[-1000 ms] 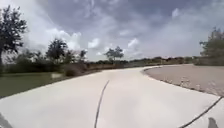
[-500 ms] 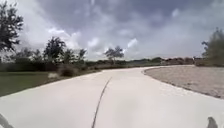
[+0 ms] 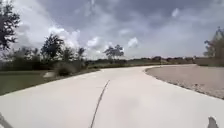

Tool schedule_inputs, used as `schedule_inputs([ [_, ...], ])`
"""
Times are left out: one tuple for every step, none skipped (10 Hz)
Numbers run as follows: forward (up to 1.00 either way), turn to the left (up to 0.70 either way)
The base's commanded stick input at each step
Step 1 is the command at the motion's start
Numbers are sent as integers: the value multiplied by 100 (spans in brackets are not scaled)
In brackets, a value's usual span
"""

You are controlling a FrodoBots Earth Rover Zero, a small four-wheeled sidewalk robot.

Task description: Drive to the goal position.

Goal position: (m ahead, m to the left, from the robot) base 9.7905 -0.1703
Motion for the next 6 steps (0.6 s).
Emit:
schedule_inputs([
  [70, 0],
  [70, 0],
  [70, 0],
  [70, 0],
  [70, 0],
  [70, 0],
])
